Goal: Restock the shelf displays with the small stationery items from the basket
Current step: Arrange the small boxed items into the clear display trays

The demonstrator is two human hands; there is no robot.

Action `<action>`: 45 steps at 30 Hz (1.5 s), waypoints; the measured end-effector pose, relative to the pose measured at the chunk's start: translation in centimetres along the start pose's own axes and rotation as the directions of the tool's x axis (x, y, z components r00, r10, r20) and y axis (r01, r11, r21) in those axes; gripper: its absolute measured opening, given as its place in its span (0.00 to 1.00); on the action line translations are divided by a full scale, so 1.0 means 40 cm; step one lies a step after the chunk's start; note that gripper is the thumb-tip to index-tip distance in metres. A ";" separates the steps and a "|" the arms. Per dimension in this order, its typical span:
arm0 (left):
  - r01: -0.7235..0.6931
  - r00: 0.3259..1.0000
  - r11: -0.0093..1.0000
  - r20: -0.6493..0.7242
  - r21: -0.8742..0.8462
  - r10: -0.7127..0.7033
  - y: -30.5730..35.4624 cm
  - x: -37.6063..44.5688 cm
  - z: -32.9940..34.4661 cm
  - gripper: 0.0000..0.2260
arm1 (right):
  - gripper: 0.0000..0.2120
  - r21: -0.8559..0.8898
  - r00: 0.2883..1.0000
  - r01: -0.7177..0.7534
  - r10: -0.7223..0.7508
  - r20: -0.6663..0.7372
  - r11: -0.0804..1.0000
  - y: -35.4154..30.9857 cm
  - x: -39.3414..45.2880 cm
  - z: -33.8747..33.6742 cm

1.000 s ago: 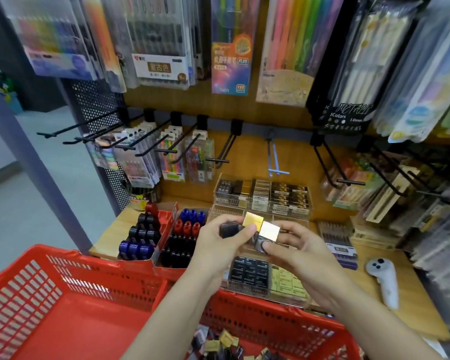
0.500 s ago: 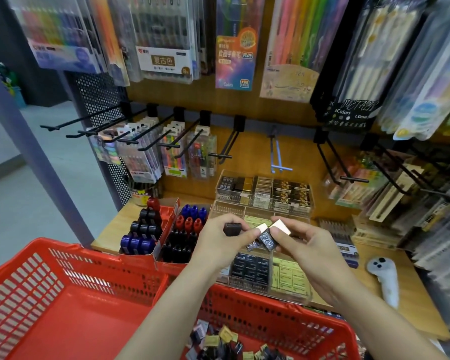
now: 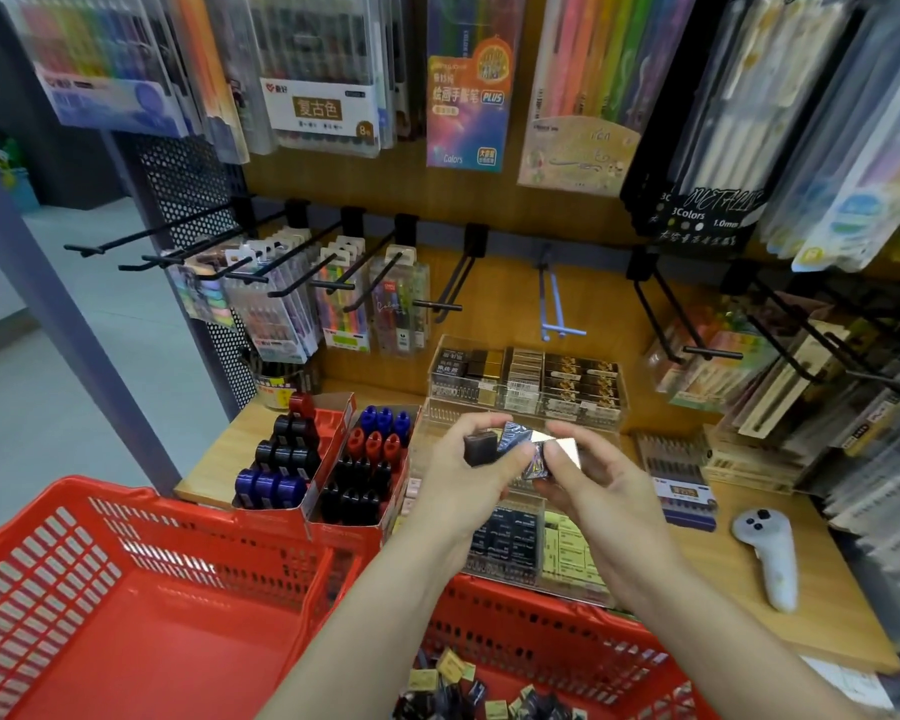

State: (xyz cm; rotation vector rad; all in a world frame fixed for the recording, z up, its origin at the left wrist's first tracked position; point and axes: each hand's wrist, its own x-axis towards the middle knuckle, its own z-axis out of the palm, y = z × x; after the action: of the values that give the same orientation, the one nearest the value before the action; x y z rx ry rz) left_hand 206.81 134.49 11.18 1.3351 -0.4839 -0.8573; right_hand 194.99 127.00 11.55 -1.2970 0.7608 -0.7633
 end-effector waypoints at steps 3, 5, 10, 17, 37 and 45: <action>0.033 0.999 0.999 -0.042 -0.007 -0.033 -0.004 0.017 -0.003 0.11 | 0.14 -0.345 0.990 0.136 -0.116 0.080 0.929 0.002 0.010 -0.011; 0.060 0.997 0.998 -0.050 -0.007 -0.060 -0.006 0.034 -0.010 0.10 | 0.22 -0.620 0.963 0.270 -0.190 0.193 0.737 -0.004 0.024 -0.021; 0.089 0.995 0.995 -0.037 0.045 -0.087 -0.005 0.102 -0.030 0.07 | 0.23 -0.807 0.846 0.515 -0.322 0.425 0.289 -0.022 0.100 -0.012; 0.171 0.977 0.955 -0.087 -0.241 -0.197 0.009 0.255 -0.069 0.12 | 0.18 -0.826 0.826 0.543 -0.272 0.494 0.149 -0.008 0.315 0.063; 0.231 0.903 0.799 -0.183 -0.555 -0.388 -0.054 0.375 -0.153 0.09 | 0.14 -0.965 0.961 0.201 -0.223 0.162 0.167 0.132 0.672 0.155; 0.289 0.897 0.775 -0.123 -0.562 -0.424 -0.042 0.354 -0.150 0.10 | 0.17 -0.962 0.946 0.262 -0.220 0.240 0.079 0.116 0.649 0.134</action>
State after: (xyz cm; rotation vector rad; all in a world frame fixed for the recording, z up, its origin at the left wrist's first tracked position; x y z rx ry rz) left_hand 219.58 127.42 6.04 0.9966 0.2191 -1.0320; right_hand 213.91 108.69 6.02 -2.7854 1.1047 -0.3828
